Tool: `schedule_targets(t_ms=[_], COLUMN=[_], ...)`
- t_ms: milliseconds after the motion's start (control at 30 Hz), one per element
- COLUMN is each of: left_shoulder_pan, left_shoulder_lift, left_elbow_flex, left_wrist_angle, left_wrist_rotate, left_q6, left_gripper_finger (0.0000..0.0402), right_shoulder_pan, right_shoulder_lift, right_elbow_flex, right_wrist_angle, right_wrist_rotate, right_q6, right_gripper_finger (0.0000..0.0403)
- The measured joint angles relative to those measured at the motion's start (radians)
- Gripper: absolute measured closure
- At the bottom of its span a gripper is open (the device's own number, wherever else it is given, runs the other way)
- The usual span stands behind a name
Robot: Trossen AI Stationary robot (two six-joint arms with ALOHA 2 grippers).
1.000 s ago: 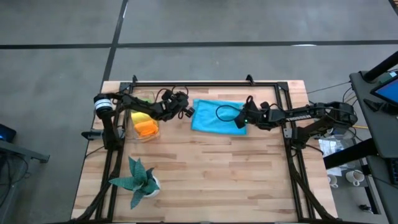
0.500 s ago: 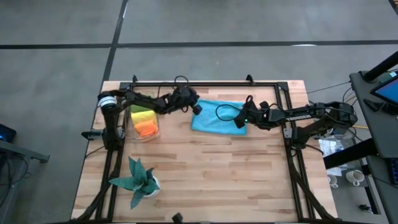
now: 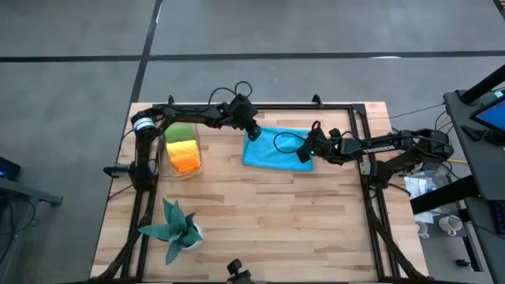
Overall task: Roll microfiber towels into tight, uniform cylinder then place into a basket
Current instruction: Fold the blue microfiber towel
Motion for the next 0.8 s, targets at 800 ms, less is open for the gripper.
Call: schedule_targets(t_ms=[800], left_shoulder_pan=[0.064], left_shoulder_lift=[0.110], left_elbow_flex=[0.153], left_wrist_angle=[-0.274], left_wrist_rotate=[0.156], left_q6=[0.008], left_gripper_finger=[0.0251], right_shoulder_pan=[0.000], right_shoulder_lift=[0.000], right_elbow_flex=[0.000], right_wrist_angle=[0.008], right_wrist_rotate=[-0.015], right_q6=[-0.007], right_gripper_finger=[0.0394])
